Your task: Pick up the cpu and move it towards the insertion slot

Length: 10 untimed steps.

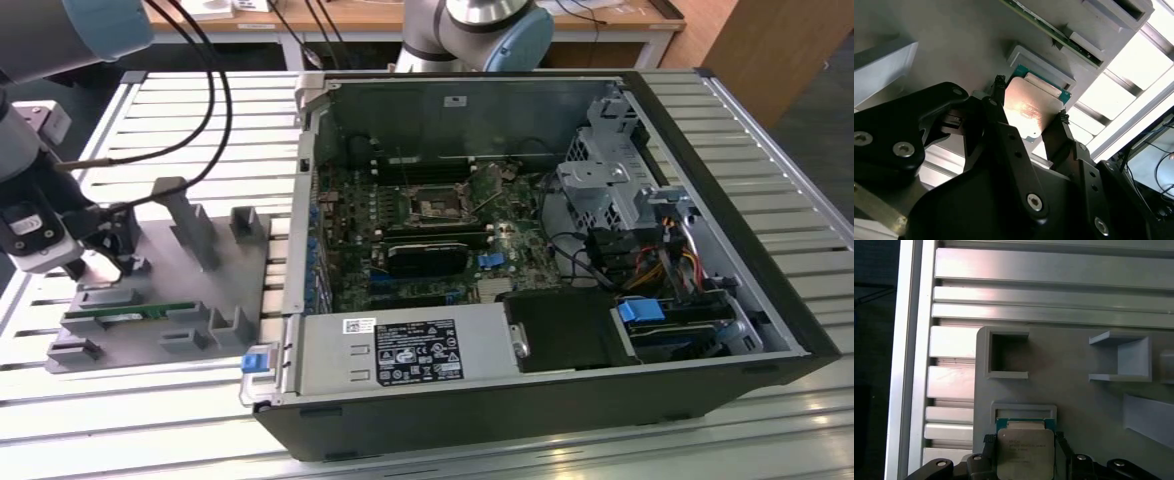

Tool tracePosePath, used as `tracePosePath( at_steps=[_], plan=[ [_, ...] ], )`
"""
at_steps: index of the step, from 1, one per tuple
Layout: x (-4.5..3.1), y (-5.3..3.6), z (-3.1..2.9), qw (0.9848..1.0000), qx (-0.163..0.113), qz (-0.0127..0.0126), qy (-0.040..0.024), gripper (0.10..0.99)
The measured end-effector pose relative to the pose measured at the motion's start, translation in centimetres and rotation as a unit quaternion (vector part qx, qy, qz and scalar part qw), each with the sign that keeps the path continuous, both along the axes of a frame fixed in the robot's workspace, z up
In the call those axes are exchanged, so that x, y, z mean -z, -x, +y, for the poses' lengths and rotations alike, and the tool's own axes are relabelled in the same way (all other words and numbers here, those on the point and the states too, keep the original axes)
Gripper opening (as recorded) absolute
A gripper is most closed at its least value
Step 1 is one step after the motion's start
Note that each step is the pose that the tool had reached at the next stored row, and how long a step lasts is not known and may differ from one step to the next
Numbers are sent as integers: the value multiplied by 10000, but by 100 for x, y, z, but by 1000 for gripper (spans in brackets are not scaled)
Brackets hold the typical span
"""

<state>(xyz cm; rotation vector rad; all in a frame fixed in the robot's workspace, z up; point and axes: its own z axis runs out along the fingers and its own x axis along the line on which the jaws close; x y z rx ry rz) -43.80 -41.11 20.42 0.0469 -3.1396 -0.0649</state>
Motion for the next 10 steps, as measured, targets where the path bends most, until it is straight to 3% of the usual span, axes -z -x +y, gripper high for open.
tracePosePath(
  at_steps=[10],
  plan=[
    [-65,0,0,10000,0,0,-1,545]
  ],
)
